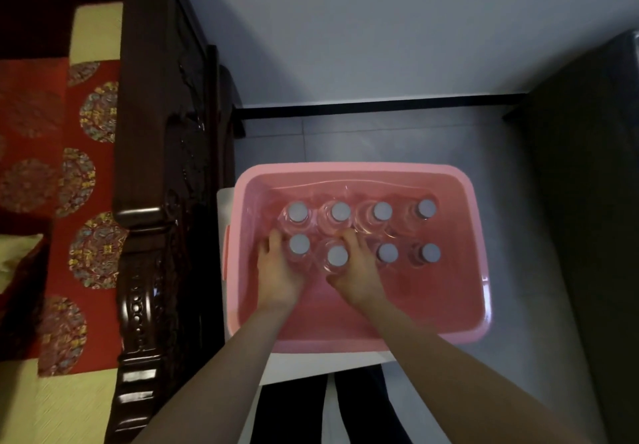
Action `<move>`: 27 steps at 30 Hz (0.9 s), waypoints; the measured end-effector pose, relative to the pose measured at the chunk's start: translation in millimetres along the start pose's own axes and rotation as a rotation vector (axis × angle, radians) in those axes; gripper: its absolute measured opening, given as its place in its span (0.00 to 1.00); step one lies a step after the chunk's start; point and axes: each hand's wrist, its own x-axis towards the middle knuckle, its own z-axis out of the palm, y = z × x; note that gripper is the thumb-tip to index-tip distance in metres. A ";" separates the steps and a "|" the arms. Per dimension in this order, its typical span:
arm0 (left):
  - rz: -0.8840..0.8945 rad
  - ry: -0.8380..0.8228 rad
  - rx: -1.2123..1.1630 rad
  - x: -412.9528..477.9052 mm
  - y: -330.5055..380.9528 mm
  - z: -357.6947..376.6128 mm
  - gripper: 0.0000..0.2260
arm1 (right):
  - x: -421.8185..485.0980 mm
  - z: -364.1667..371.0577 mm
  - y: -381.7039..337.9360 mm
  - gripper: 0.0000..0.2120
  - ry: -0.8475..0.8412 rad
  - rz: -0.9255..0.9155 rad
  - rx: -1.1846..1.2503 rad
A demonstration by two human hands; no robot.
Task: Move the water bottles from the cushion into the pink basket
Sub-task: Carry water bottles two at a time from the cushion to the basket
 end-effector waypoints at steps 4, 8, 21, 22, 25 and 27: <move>0.013 -0.011 0.026 5.0 -3.0 3.4 0.24 | 3.5 1.7 5.1 0.28 -0.072 -0.024 -0.050; 0.016 -0.035 0.025 7.4 -5.0 1.7 0.22 | 7.3 0.7 8.9 0.30 -0.127 -0.030 -0.056; 0.091 -0.117 0.053 2.5 -2.8 -13.3 0.30 | -13.4 -23.2 1.4 0.23 -0.071 -0.210 -0.215; 0.121 -0.126 0.074 1.0 -2.6 -17.4 0.30 | -15.5 -24.9 0.1 0.22 -0.063 -0.218 -0.201; 0.241 -0.136 0.119 -5.7 -3.4 -28.9 0.25 | -17.4 -27.1 -5.2 0.22 -0.039 -0.237 -0.180; 0.334 -0.119 0.147 -9.5 -2.2 -32.8 0.23 | -16.1 -28.1 -9.9 0.19 -0.033 -0.258 -0.177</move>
